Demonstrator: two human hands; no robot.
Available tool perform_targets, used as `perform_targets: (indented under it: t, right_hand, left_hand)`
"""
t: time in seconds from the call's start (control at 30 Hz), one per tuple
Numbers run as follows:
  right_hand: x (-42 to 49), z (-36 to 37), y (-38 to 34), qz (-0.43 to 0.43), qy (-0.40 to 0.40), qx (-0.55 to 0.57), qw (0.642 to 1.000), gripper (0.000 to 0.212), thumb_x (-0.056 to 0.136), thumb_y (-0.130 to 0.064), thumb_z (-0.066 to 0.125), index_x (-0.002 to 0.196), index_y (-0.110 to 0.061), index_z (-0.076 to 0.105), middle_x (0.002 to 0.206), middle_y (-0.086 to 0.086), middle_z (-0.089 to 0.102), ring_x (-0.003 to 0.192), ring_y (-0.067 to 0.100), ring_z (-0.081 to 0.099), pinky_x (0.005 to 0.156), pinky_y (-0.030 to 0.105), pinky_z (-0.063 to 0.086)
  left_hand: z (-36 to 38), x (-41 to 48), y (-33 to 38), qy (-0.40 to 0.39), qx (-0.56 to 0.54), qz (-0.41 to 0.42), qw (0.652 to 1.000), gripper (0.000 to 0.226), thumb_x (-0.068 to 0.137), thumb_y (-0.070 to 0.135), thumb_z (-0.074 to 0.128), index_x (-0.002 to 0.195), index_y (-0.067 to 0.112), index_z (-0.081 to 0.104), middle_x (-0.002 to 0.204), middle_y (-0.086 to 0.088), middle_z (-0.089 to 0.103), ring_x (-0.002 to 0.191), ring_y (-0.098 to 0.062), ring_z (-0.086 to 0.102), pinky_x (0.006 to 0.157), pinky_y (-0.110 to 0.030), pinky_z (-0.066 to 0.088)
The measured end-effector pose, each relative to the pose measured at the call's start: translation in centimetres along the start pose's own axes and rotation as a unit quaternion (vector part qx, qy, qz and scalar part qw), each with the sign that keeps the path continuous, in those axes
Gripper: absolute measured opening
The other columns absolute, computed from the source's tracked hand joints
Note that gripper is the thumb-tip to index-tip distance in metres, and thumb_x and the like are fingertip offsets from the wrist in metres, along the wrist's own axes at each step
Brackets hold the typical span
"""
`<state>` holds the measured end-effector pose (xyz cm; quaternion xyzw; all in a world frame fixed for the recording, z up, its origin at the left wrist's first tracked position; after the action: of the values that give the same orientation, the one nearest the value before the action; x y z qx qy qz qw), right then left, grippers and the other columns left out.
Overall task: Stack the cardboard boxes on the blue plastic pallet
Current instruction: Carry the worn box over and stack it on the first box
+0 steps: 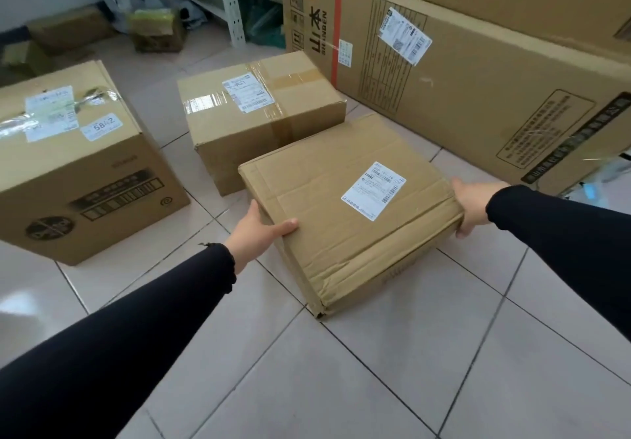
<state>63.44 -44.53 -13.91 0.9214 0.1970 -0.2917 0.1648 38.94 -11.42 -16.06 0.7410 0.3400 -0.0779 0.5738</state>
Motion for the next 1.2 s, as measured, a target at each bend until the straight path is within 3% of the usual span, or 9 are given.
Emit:
perform_targets:
  t: [0.2,0.33,0.47,0.6,0.8,0.9,1.03,1.1,1.2]
  right_hand:
    - [-0.6,-0.8,-2.0,-0.041,0.020,0.019,0.999,0.089,0.073,-0.028,0.086,0.134,-0.004,0.026,0.083,0.009,0.064,0.072,0.025,0.063,0.061,0.040,0.052]
    - [-2.8,-1.1,-3.0,-0.070,0.020,-0.001,0.997,0.077,0.070,-0.035,0.087,0.117,-0.013,0.029,0.084,0.007,0.065,0.072,0.024,0.064,0.059,0.038,0.050]
    - [-7.2,-3.3,-5.5,-0.113,0.046,0.004,0.993,0.076,0.070,-0.038,0.088,0.113,-0.015,0.030,0.080,0.002,0.064,0.069,0.017,0.060,0.052,0.031,0.043]
    - [-12.7,-7.9,-8.5,-0.133,0.090,-0.011,0.987,0.079,0.065,-0.047,0.089,0.108,-0.015,0.031,0.080,-0.002,0.062,0.067,0.013,0.057,0.052,0.035,0.041]
    - [-21.1,-16.1,-14.5,-0.190,0.139,0.013,0.972,0.081,0.062,-0.049,0.091,0.115,-0.020,0.037,0.090,-0.002,0.066,0.080,0.019,0.062,0.070,0.042,0.053]
    - [-25.1,-20.2,-18.9,-0.230,0.168,0.034,0.958,0.082,0.065,-0.045,0.092,0.120,-0.021,0.036,0.095,-0.003,0.064,0.084,0.016,0.061,0.069,0.037,0.051]
    - [-29.2,-24.6,-26.3,-0.291,0.216,0.047,0.931,0.097,0.063,-0.051,0.091,0.135,-0.021,0.033,0.113,0.002,0.063,0.098,0.027,0.062,0.085,0.048,0.054]
    - [-31.3,-26.0,-30.6,-0.328,0.230,0.064,0.914,0.098,0.061,-0.055,0.090,0.134,-0.023,0.034,0.116,0.000,0.062,0.102,0.026,0.061,0.088,0.049,0.052]
    - [-33.9,-27.1,-37.4,-0.373,0.251,0.079,0.890,0.097,0.057,-0.065,0.086,0.131,-0.029,0.035,0.116,-0.004,0.062,0.105,0.024,0.061,0.090,0.050,0.052]
  left_hand:
    - [0.7,0.1,-1.4,-0.008,-0.154,-0.002,0.988,0.099,0.077,0.025,0.085,0.152,0.023,0.021,0.142,0.002,0.054,0.121,-0.017,0.059,0.102,-0.036,0.047]
    - [-0.8,-2.6,-2.1,-0.004,-0.167,0.021,0.986,0.096,0.079,0.022,0.084,0.152,0.027,0.022,0.142,0.004,0.054,0.122,-0.016,0.059,0.099,-0.034,0.049]
    - [-4.7,-6.9,-1.4,0.015,-0.172,0.050,0.984,0.092,0.080,0.021,0.083,0.151,0.026,0.026,0.138,0.006,0.057,0.119,-0.014,0.061,0.101,-0.036,0.050]
    - [-10.3,-12.4,0.8,0.047,-0.179,0.087,0.979,0.083,0.082,0.018,0.081,0.149,0.025,0.033,0.132,0.006,0.063,0.115,-0.012,0.065,0.096,-0.032,0.053]
    - [-20.8,-20.7,4.6,0.111,-0.165,0.129,0.971,0.064,0.080,0.022,0.080,0.137,0.018,0.050,0.119,0.003,0.071,0.091,-0.004,0.074,0.076,-0.022,0.059]
    - [-27.1,-24.8,5.9,0.156,-0.155,0.157,0.963,0.076,0.070,0.030,0.080,0.139,0.017,0.050,0.122,0.000,0.070,0.099,-0.011,0.073,0.077,-0.025,0.059]
    - [-36.6,-29.7,5.3,0.230,-0.148,0.167,0.947,0.101,0.055,0.041,0.086,0.144,0.016,0.046,0.127,0.000,0.068,0.107,-0.014,0.070,0.083,-0.029,0.057]
    - [-41.1,-32.0,4.0,0.264,-0.149,0.168,0.938,0.099,0.058,0.040,0.088,0.144,0.015,0.045,0.128,-0.001,0.067,0.111,-0.017,0.068,0.089,-0.034,0.055]
    - [-47.4,-35.3,1.1,0.312,-0.172,0.165,0.920,0.076,0.078,0.029,0.081,0.143,0.013,0.045,0.128,-0.004,0.065,0.112,-0.020,0.068,0.085,-0.033,0.056]
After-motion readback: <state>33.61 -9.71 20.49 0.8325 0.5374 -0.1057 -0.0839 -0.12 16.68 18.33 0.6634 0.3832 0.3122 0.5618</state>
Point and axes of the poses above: each hand's wrist, its own x-axis towards the middle knuckle, its own z-axis out of the palm, y = z × x, the point moved 6 cm from there along x, towards the middle knuckle
